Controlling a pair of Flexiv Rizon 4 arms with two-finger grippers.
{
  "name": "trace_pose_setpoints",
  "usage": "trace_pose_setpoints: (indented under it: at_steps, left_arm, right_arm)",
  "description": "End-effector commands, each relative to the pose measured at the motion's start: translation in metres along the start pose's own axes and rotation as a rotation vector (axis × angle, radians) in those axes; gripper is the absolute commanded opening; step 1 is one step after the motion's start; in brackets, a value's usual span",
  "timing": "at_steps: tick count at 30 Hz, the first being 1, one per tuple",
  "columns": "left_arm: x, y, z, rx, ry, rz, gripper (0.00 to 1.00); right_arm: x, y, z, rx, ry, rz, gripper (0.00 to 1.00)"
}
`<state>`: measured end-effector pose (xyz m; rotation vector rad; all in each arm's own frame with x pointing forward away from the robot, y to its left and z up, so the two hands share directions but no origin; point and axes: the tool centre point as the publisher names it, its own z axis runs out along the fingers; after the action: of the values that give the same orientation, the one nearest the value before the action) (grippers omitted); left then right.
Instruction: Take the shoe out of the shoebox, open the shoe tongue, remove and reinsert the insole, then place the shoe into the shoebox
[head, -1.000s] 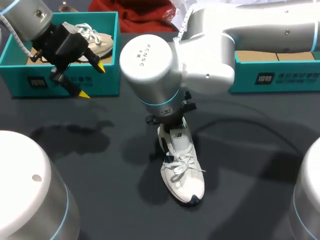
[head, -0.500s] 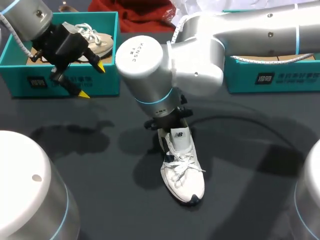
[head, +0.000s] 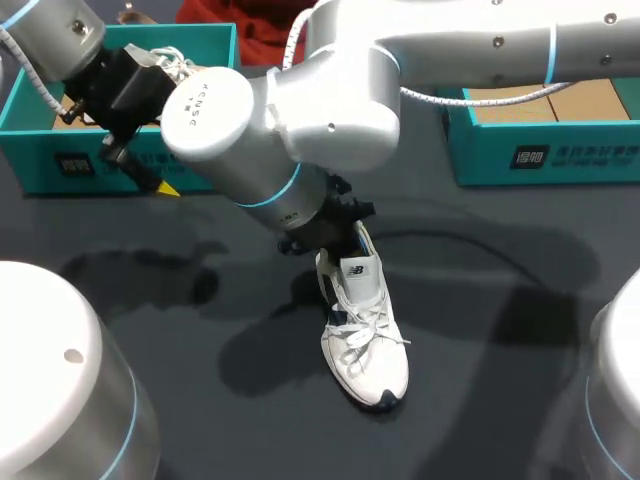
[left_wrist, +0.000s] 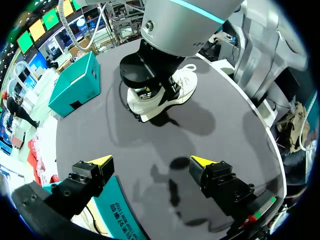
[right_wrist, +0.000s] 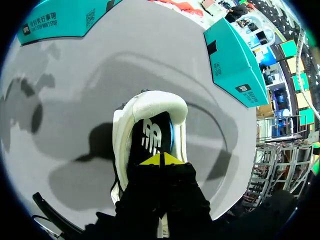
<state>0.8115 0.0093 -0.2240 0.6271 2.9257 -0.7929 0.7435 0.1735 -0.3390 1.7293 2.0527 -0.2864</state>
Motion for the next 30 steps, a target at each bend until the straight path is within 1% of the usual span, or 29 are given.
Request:
trace_pose_setpoints:
  at_steps: [1,8,12,15,19,23,27,30]
  left_arm:
    - [-0.001,0.0,0.001,0.0,0.002,0.0,1.0]
    - [-0.001,0.0,0.001,0.0,0.002,0.0,1.0]
    - [-0.001,0.0,0.001,0.0,0.002,0.0,1.0]
    - [-0.001,0.0,0.001,0.0,0.002,0.0,1.0]
    - [-0.001,0.0,0.001,0.0,0.002,0.0,1.0]
    - [-0.001,0.0,0.001,0.0,0.002,0.0,1.0]
    - [-0.001,0.0,0.001,0.0,0.002,0.0,1.0]
    - [-0.001,0.0,0.001,0.0,0.002,0.0,1.0]
  right_arm:
    - [0.005,0.008,0.006,0.049,-0.08,-0.01,0.0]
    - [-0.004,0.003,0.017,0.091,-0.117,-0.004,0.0]
    - [-0.009,-0.001,0.019,0.095,-0.127,-0.003,0.0]
    - [-0.015,-0.004,0.026,0.112,-0.126,0.004,0.0]
    - [-0.018,-0.008,0.046,0.129,-0.068,0.025,0.0]
    - [-0.012,-0.008,0.064,0.149,0.0,0.02,0.0]
    - [-0.003,-0.007,0.072,0.161,0.05,0.012,0.0]
    - [0.004,-0.006,0.068,0.148,0.084,-0.001,0.0]
